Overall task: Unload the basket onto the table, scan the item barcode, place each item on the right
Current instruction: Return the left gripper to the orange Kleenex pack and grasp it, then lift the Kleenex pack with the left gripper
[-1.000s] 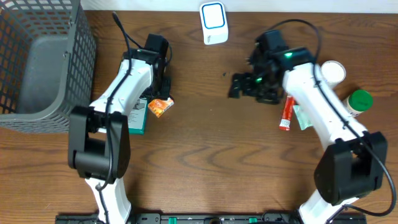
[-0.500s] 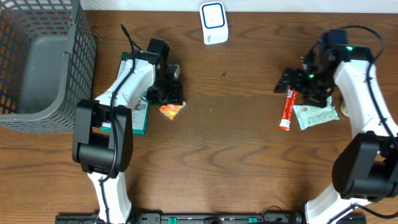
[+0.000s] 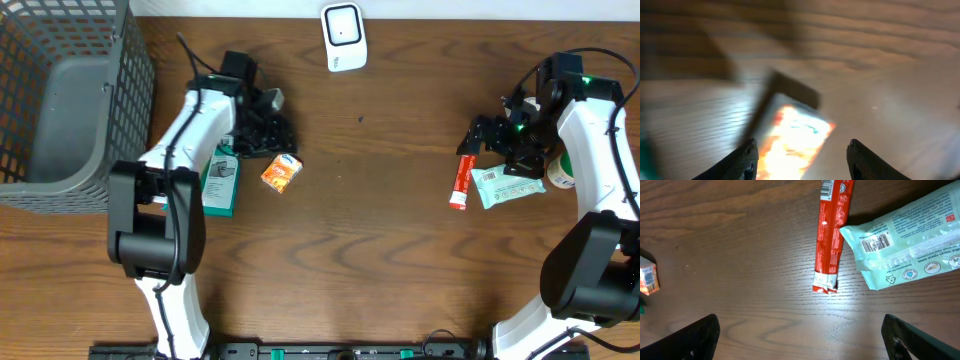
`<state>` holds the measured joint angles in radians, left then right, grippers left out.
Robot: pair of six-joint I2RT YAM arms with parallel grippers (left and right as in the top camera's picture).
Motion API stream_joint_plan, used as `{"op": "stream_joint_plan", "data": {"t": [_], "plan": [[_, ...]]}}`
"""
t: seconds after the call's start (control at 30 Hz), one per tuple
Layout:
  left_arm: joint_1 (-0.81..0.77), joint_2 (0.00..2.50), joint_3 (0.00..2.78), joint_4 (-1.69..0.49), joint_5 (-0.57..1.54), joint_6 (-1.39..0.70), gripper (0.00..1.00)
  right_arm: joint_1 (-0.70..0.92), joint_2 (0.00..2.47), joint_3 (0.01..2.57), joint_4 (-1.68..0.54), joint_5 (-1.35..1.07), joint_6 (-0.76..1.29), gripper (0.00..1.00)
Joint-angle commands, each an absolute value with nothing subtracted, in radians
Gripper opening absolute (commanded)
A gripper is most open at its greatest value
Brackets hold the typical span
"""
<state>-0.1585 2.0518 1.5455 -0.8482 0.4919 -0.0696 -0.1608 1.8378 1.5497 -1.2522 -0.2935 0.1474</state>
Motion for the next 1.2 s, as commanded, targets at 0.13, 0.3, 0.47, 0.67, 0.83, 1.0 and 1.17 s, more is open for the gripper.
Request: {"op": "stream_joint_plan", "data": {"t": [0.13,0.3,0.47,0.67,0.83,1.0,1.17], "plan": [[-0.121,2.031,1.522,-0.854,0.347,0.116,0.58,-0.156,1.830,1.549,-1.248,-0.295,0.129,0.99],[-0.137,2.033,1.440,-0.810,0.347,0.149,0.58,-0.156,1.830,1.549,-1.245,-0.295,0.129,0.99],[-0.137,2.033,1.340,-0.709,0.393,0.150,0.59,-0.156,1.830,1.549,-1.244,-0.295,0.129,0.99],[-0.137,2.033,1.325,-0.693,0.487,0.149,0.58,-0.155,1.830,1.549,-1.239,-0.295,0.130,0.99],[-0.134,2.033,1.331,-0.664,0.488,0.149,0.51,-0.155,1.830,1.549,-1.238,-0.295,0.129,0.99],[-0.129,2.015,1.358,-0.664,0.508,0.120,0.53,-0.155,1.830,1.549,-1.237,-0.295,0.129,0.99],[-0.128,1.991,1.383,-0.642,0.513,0.134,0.61,-0.155,1.830,1.549,-1.230,-0.295,0.130,0.99]]}}
